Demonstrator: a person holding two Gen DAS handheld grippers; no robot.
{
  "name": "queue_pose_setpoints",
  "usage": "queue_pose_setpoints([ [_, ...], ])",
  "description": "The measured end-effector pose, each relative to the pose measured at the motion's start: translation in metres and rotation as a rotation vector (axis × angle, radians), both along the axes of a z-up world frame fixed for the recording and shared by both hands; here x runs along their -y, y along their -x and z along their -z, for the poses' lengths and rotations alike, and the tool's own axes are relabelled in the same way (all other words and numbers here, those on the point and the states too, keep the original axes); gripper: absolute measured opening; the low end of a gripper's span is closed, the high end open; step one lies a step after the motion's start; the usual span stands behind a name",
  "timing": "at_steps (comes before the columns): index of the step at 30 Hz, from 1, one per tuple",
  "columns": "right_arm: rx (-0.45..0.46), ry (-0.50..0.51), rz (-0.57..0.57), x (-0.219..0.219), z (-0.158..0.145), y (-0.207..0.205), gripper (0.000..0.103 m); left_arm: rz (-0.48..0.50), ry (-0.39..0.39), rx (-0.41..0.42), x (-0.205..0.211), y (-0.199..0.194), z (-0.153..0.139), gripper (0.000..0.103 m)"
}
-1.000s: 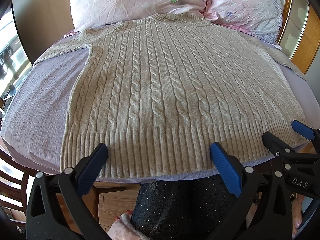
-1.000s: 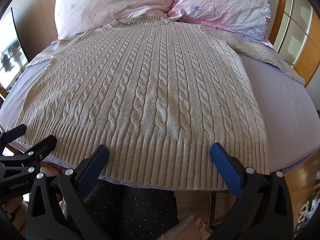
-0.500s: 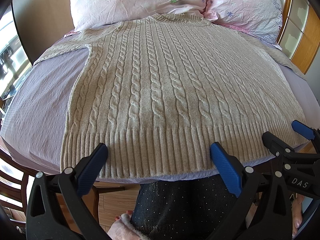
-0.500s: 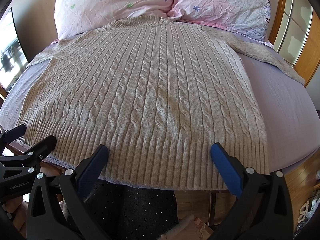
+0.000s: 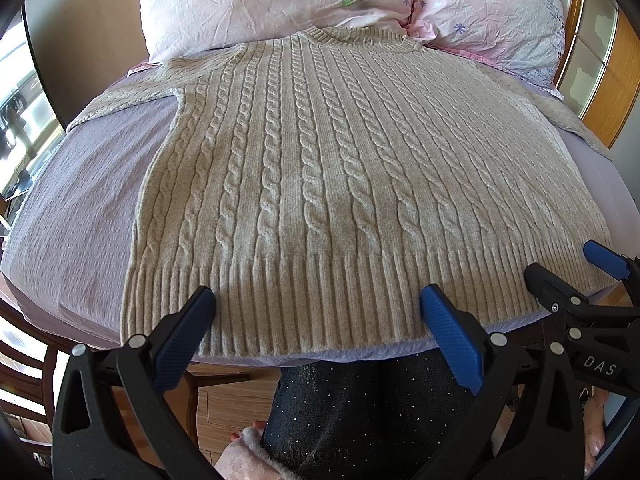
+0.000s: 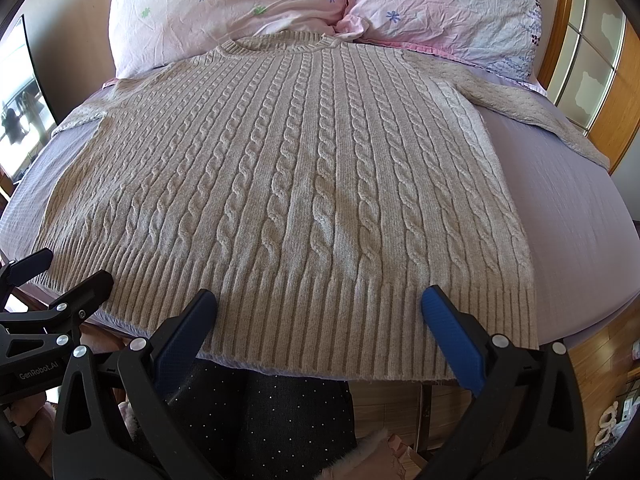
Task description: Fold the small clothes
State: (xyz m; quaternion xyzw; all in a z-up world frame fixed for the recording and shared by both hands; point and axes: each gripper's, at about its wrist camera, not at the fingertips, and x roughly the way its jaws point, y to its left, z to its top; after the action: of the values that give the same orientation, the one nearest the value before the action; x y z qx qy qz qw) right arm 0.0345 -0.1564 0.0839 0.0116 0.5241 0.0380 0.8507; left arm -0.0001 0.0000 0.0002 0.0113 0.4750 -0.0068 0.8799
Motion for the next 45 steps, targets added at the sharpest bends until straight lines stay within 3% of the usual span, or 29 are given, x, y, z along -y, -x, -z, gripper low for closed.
queue_pose_setpoints([
  [14, 0.011, -0.009, -0.036, -0.004, 0.004, -0.002, 0.102, 0.005, -0.001, -0.003, 0.0, 0.0, 0.0, 0.101],
  [17, 0.024, -0.071, -0.081, 0.009, 0.0, -0.01, 0.102, 0.018, -0.002, -0.004, -0.001, -0.001, -0.001, 0.101],
  [21, 0.161, -0.246, 0.127, 0.109, -0.027, -0.033, 0.102, 0.054, -0.017, -0.015, -0.001, -0.012, -0.005, 0.101],
  [24, 0.228, -0.278, 0.357, 0.201, -0.04, -0.059, 0.102, 0.056, 0.006, 0.08, -0.007, -0.013, -0.019, 0.101],
  [25, 0.238, -0.284, 0.43, 0.232, -0.04, -0.067, 0.097, 0.053, 0.02, 0.139, -0.01, -0.015, -0.027, 0.101],
  [28, 0.216, -0.327, 0.646, 0.319, -0.028, -0.095, 0.07, 0.013, 0.058, 0.276, -0.023, -0.023, -0.044, 0.101],
  [32, 0.15, -0.429, 0.85, 0.401, 0.008, -0.121, 0.056, -0.017, 0.212, 0.373, -0.052, -0.044, -0.059, 0.101],
  [35, 0.124, -0.467, 0.927, 0.423, 0.03, -0.132, 0.053, -0.064, 0.307, 0.411, -0.077, -0.062, -0.064, 0.101],
  [37, 0.106, -0.496, 0.975, 0.436, 0.045, -0.139, 0.048, -0.121, 0.313, 0.413, -0.091, -0.073, -0.066, 0.101],
  [42, 0.169, -0.457, 1.055, 0.452, 0.05, -0.153, 0.042, -0.272, 0.361, 0.43, -0.133, -0.09, -0.063, 0.101],
  [43, 0.184, -0.446, 1.066, 0.453, 0.051, -0.155, 0.032, -0.297, 0.363, 0.429, -0.14, -0.093, -0.062, 0.101],
  [44, 0.182, -0.41, 1.066, 0.453, 0.054, -0.159, 0.012, -0.312, 0.356, 0.427, -0.148, -0.096, -0.061, 0.101],
  [45, 0.165, -0.385, 1.058, 0.453, 0.056, -0.165, 0.011, -0.325, 0.343, 0.424, -0.155, -0.098, -0.06, 0.101],
])
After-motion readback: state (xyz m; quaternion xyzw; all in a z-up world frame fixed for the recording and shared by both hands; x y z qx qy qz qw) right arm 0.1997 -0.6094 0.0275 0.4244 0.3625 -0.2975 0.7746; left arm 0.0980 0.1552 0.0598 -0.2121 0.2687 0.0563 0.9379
